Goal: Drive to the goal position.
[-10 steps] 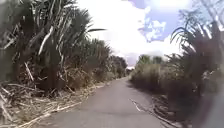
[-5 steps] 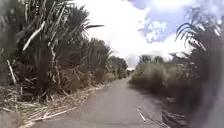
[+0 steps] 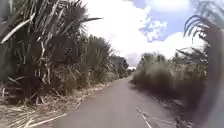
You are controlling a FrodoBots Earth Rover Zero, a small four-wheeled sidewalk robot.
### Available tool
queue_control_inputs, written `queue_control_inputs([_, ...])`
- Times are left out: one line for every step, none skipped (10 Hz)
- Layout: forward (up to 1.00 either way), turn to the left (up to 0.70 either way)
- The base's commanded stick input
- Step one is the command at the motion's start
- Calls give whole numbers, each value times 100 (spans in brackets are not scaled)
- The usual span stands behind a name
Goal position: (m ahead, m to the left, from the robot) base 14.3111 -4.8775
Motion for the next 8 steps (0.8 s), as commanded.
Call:
queue_control_inputs([70, 0])
queue_control_inputs([70, 0])
queue_control_inputs([70, 0])
queue_control_inputs([70, 0])
queue_control_inputs([70, 0])
queue_control_inputs([70, 0])
queue_control_inputs([70, 0])
queue_control_inputs([70, 0])
